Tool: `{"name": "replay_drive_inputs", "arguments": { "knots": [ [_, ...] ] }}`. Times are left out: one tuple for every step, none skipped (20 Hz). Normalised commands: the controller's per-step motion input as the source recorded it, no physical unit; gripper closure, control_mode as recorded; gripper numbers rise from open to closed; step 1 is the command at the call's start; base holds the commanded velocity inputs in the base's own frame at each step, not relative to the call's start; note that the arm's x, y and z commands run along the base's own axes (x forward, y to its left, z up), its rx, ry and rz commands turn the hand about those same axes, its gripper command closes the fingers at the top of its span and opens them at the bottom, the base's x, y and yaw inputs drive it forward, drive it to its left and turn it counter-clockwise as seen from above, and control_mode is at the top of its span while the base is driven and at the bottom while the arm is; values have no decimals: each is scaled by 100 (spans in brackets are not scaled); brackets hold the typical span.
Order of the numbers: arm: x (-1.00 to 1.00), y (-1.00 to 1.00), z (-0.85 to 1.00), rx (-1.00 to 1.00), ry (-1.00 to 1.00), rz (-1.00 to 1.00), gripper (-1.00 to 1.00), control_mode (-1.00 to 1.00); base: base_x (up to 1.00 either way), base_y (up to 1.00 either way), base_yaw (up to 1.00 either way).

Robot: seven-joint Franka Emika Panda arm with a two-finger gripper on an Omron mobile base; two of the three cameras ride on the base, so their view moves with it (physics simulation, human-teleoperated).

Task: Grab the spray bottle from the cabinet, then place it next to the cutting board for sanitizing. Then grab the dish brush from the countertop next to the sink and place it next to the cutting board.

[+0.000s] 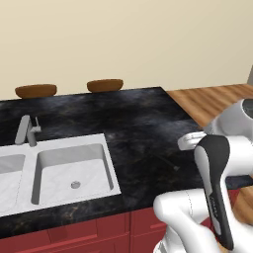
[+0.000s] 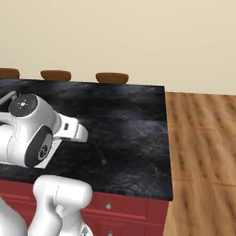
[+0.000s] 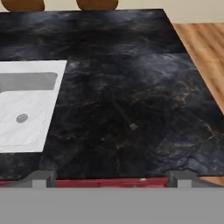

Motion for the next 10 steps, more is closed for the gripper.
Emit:
{"name": "replay_drive_inputs", "arguments": {
  "knots": [
    [49,-2,-47,0,9,0,-100,-100,0,0,0],
    [52,0,-54,0,12,0,-100,-100,0,0,0],
    [54,-5,-54,0,13,2,-100,-100,0,0,0],
    [52,-3,-52,0,13,4,-100,-100,0,0,0],
    [53,0,-49,0,13,3,-100,-100,0,0,0],
    [49,0,-39,0,11,2,-100,-100,0,0,0],
    [40,0,-38,0,8,1,-100,-100,0,0,0],
    [45,0,-46,0,10,2,-100,-100,0,0,0],
    [49,0,-54,0,12,3,-100,-100,0,0,0],
    [45,0,-48,0,5,3,-100,-100,0,0,0]
  ]
}}
